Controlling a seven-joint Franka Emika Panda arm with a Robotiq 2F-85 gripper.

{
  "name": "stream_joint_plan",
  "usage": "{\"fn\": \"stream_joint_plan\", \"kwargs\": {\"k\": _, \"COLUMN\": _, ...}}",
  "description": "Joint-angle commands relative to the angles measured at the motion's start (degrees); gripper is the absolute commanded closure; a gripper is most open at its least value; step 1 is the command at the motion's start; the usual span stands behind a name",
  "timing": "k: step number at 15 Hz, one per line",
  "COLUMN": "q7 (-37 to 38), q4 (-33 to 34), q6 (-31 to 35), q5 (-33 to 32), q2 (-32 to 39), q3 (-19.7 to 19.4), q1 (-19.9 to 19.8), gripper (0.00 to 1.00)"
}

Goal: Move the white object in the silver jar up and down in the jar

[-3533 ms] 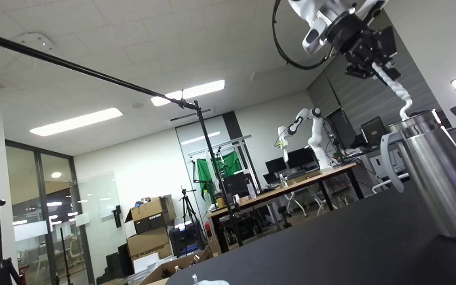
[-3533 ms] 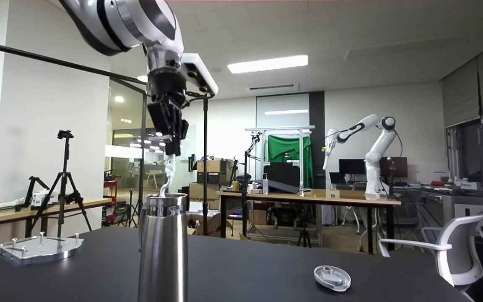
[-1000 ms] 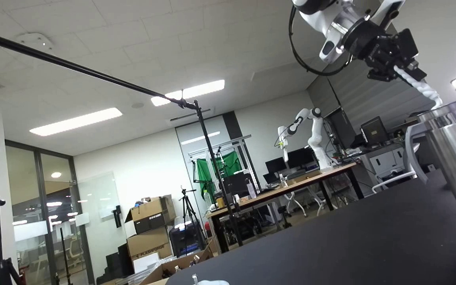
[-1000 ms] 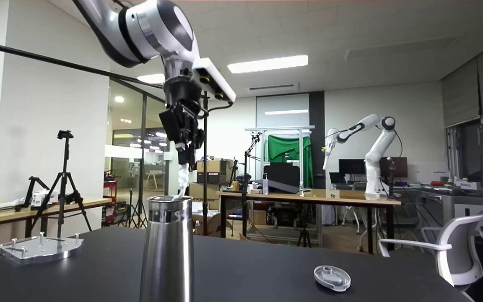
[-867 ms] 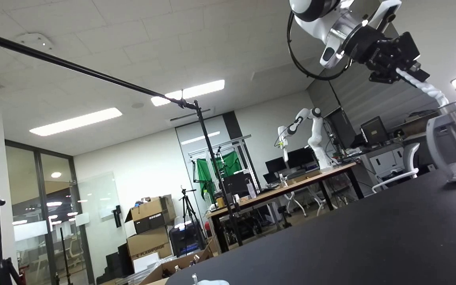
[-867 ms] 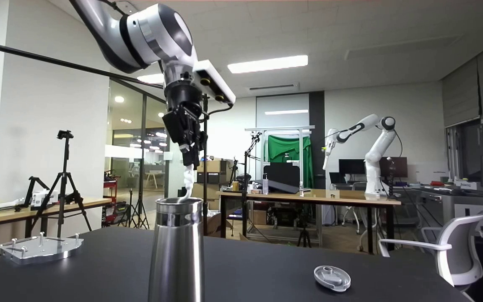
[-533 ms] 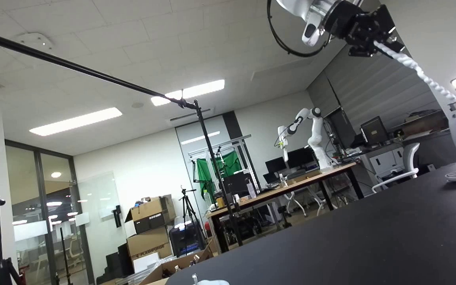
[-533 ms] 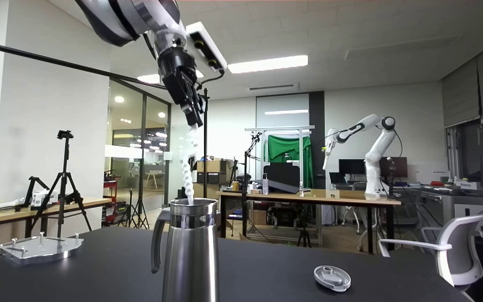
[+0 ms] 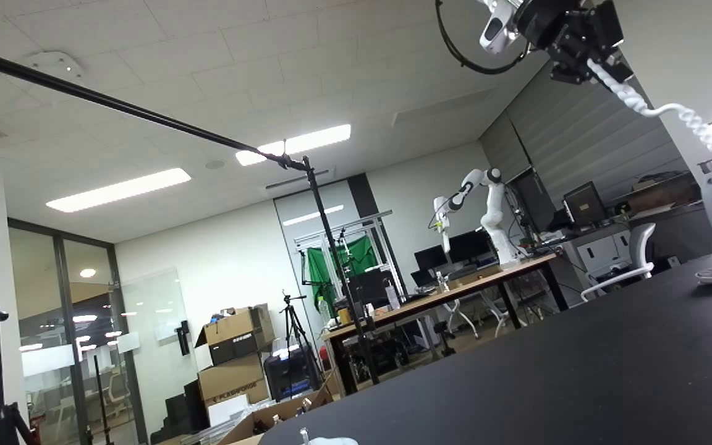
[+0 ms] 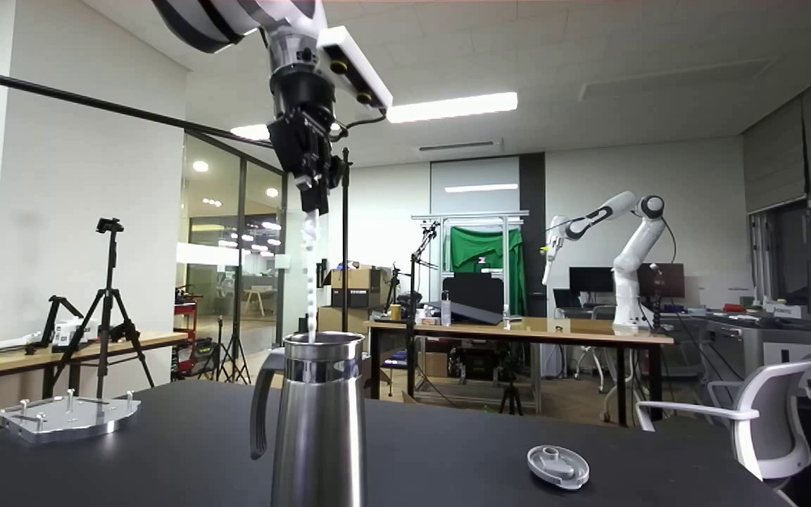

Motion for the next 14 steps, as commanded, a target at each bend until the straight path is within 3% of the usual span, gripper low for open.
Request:
{"fn": "stream_joint_plan", "kwargs": {"k": 1, "q7": 0.49, "q4": -3.85, "q6": 5.48, "q5": 5.69, "q2": 0.90, "q3": -2.18, "q1": -0.94, "gripper": 0.96}}
{"fn": "stream_joint_plan", "kwargs": {"k": 5, "q7": 0.87, "q4": -7.01, "q6": 10.66, "q5": 8.72, "q2": 2.76, "q3": -2.79, "q1": -1.95, "gripper": 0.96}}
{"fn": "stream_joint_plan", "kwargs": {"k": 14, "q7": 1.11, "q4": -7.91, "q6": 13.37, "q5": 12.29, "q2": 2.95, "q3": -2.46, "q1": -2.43, "gripper": 0.96}}
